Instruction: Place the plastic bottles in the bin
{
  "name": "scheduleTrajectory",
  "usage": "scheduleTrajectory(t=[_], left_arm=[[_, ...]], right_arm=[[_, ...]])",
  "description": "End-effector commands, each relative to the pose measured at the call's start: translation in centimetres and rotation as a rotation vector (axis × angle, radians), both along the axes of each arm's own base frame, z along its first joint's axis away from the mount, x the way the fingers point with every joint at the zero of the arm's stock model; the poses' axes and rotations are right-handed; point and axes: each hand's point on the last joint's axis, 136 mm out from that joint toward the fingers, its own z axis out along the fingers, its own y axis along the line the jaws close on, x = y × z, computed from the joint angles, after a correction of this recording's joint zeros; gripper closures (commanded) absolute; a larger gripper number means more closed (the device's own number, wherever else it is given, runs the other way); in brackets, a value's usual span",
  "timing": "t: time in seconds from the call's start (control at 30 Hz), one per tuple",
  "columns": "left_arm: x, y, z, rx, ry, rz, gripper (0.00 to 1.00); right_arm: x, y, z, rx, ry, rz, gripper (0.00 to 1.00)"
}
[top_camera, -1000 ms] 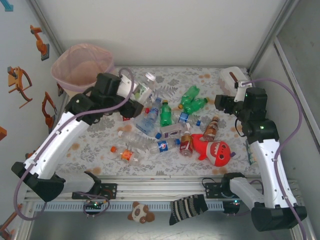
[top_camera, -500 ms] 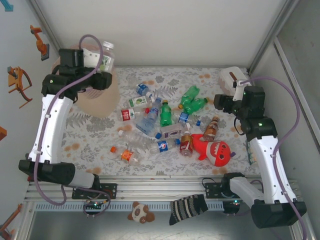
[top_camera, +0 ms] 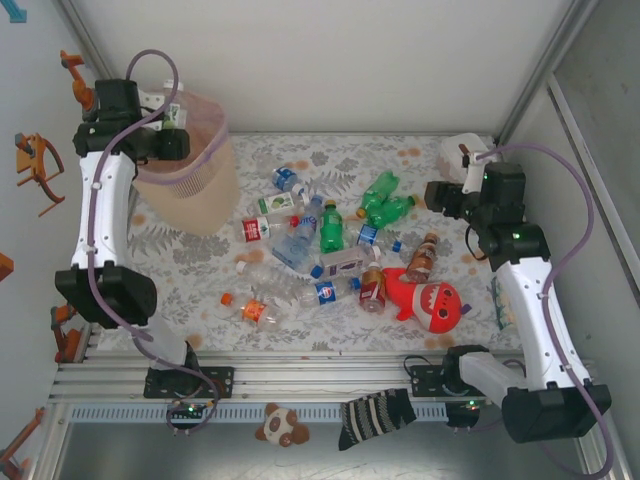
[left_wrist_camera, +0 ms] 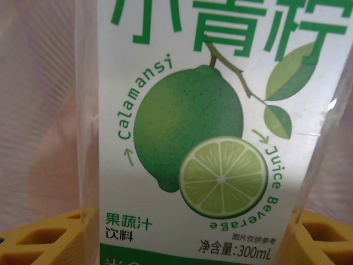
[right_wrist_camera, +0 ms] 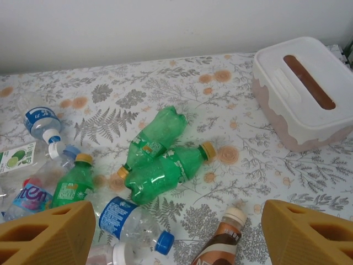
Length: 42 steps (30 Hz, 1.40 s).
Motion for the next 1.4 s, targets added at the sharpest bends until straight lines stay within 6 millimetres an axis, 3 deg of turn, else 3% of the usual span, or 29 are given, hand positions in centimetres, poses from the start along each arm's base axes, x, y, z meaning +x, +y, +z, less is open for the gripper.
scheduleTrajectory(t=[0.0, 0.33, 0.97, 1.13, 1.37], left_arm=[[0.6, 0.2, -1.0, -0.004, 0.035, -0.018, 0.46], [2.1, 0.6, -8.5, -0.02, 0.241, -0.01, 0.46], [3.8, 1.1, -18.1, -0.006, 0.484, 0.006, 0.42], [4.0, 0.8, -18.4, -0.025, 0.48, 0.005, 0.33], [4.0, 0.3, -14.6, -0.043, 0.385, -0.001, 0.19]], right_arm=[[0.7, 0.4, 1.5, -0.008, -0.046, 0.017, 0.22], [1.3, 0.5, 0.3, -0.003, -0.021, 0.017, 0.22], [1.4, 0.1, -1.2, -0.013, 0.01, -0.007, 0.22], [1.3, 0.1, -1.2, -0.012, 0.01, -0.01, 0.22], [0.8, 0.2, -0.9, 0.005, 0.009, -0.01, 0.22]])
